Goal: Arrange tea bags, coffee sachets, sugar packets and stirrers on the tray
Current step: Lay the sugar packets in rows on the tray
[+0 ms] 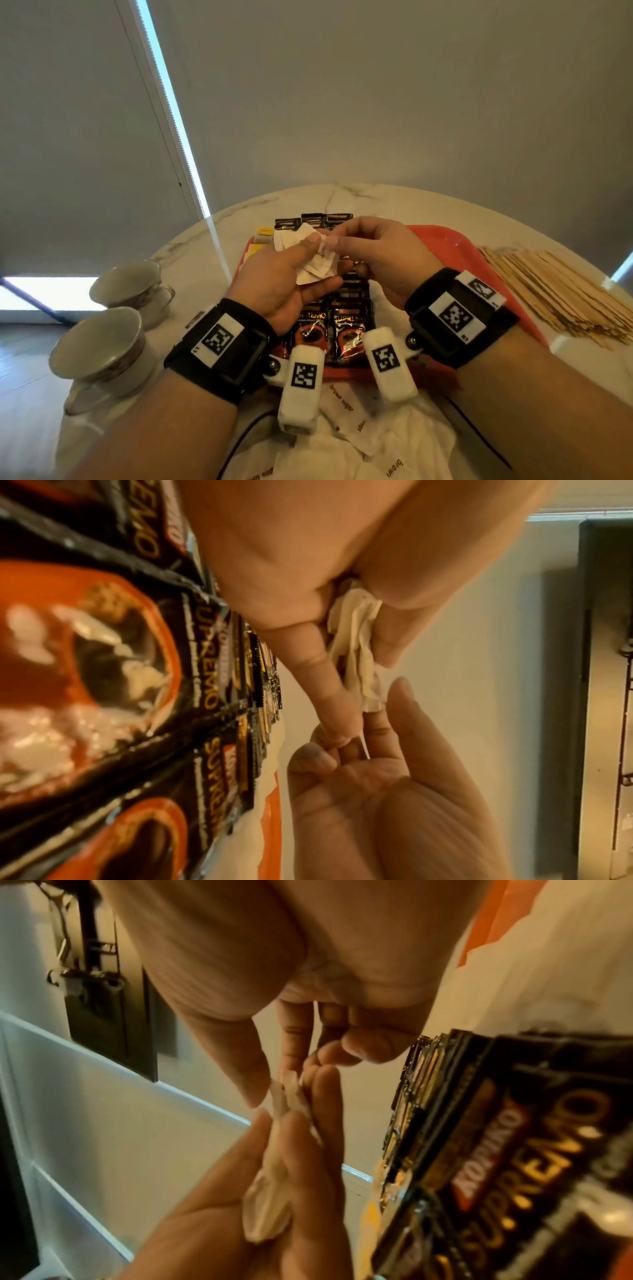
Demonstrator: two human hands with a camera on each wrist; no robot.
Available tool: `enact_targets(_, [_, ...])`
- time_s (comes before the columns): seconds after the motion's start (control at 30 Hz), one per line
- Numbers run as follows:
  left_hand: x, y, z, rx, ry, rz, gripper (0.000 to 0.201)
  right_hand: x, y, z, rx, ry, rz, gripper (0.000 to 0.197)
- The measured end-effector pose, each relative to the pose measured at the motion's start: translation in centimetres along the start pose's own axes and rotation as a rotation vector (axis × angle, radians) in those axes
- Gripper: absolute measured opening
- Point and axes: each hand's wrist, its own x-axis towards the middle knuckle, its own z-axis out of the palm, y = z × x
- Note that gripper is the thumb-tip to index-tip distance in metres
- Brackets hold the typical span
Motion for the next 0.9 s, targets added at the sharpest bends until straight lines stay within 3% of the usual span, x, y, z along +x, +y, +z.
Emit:
enact_targets(0.1, [0.1,0.0,-0.3,0.054,0.008,0.027,0.007,0.0,0.2,0.3,-0.048,-0.022,-0.026,0.024])
enact_targets(0.27, [0.5,-0.4,-0.8,0.228,0.032,0.085,0.009,0.7,1.0,0.2,0.0,-0.194,-0.014,0.047])
enact_targets(0.47, [0.9,-0.2,-1.3,0.176,0.008,0.029,0.036,1.0,1.5,0.2,0.099,-0.116,0.023,0.029])
enact_targets(0.63, [0.7,-0.1,-1.1,0.143,-0.058,0.047,0.019,0.8,1.4,0.3,0.274,-0.093,0.079,0.01])
enact_targets(0.77, [1.1,-0.4,-1.1,0.114,0.044,0.057,0.016,0.8,1.3,0.3,0.266,-0.074,0.083,0.018])
enact_targets(0.9, [1.5,-0.2,-1.5,0.094,0.1,0.033,0.022,1.0,1.4,0.4,0.238,0.044,0.078,0.011])
